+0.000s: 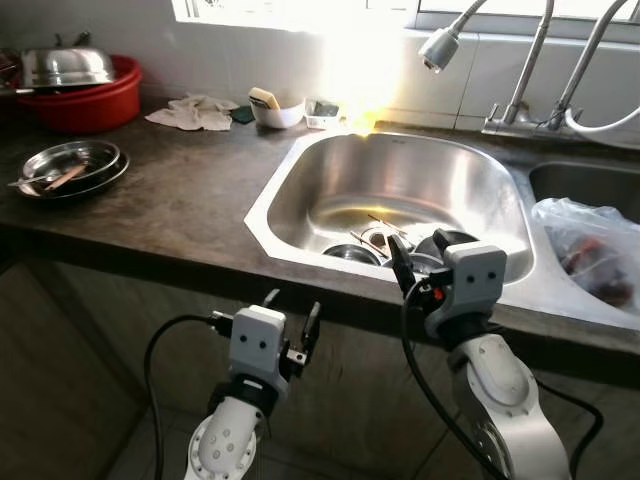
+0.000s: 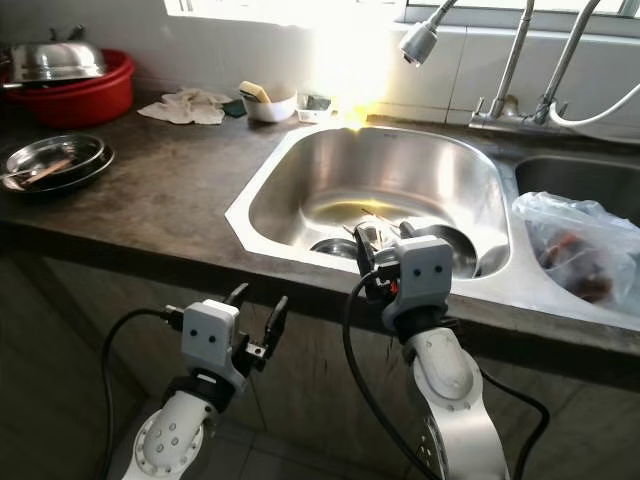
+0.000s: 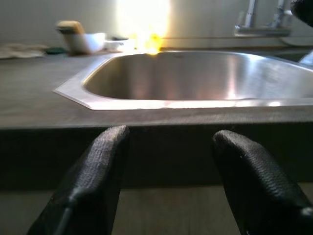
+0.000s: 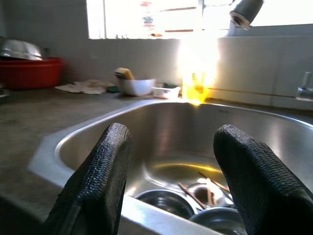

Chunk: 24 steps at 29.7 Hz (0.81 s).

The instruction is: Kitchen organization

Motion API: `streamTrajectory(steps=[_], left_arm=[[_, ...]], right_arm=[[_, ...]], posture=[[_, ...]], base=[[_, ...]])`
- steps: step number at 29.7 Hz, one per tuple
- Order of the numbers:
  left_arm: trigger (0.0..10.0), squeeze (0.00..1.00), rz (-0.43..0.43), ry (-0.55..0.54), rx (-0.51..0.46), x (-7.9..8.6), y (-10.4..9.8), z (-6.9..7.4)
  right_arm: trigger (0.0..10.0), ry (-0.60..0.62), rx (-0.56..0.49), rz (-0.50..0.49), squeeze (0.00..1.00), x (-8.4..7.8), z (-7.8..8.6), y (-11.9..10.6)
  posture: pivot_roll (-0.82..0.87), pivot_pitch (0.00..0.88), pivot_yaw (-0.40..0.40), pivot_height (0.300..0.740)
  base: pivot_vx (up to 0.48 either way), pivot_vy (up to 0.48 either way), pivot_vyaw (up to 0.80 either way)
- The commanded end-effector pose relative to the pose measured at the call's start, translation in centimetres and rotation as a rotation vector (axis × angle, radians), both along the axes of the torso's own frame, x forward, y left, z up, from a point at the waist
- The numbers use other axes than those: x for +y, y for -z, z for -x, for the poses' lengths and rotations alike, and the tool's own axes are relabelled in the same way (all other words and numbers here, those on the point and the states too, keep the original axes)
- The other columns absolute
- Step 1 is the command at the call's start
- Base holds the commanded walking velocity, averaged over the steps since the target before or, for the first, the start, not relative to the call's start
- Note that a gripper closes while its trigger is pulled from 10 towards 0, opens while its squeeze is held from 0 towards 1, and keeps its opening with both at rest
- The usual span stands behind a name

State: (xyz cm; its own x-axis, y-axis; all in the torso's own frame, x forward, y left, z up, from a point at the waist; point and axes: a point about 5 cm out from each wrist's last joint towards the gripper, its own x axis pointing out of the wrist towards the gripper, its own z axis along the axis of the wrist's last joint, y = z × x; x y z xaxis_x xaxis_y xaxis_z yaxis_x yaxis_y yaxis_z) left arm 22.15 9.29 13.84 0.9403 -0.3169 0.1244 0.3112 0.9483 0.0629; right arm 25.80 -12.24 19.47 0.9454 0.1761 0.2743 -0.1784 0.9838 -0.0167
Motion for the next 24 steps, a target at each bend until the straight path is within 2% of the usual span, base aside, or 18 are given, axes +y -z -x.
streamTrajectory(steps=[1,11,21,24], left_arm=[[10.0,0.0,-0.008,0.004,0.002,-0.14,0.07,0.13],[10.0,0.0,-0.011,0.006,0.004,-0.11,0.11,0.16],[10.0,0.0,-0.013,0.004,0.005,-0.08,0.14,0.11],[10.0,0.0,-0.014,0.009,0.009,-0.15,0.17,0.09]], right_arm=[[10.0,0.006,0.023,0.0,0.0,-0.01,-0.1,0.34],[10.0,0.012,0.033,0.004,0.0,-0.09,-0.09,0.58],[10.0,0.001,0.04,0.027,0.0,0.18,-0.09,0.81],[10.0,0.002,0.041,0.028,0.0,0.17,-0.11,0.82]], posture=[[0.04,0.063,-0.018,0.74],[0.04,0.063,-0.016,0.74],[0.05,0.066,-0.017,0.74],[0.04,0.066,-0.017,0.74]], base=[[-0.281,0.0,0.0],[-0.285,0.0,0.0],[-0.284,0.0,0.8],[0.0,0.0,0.8]])
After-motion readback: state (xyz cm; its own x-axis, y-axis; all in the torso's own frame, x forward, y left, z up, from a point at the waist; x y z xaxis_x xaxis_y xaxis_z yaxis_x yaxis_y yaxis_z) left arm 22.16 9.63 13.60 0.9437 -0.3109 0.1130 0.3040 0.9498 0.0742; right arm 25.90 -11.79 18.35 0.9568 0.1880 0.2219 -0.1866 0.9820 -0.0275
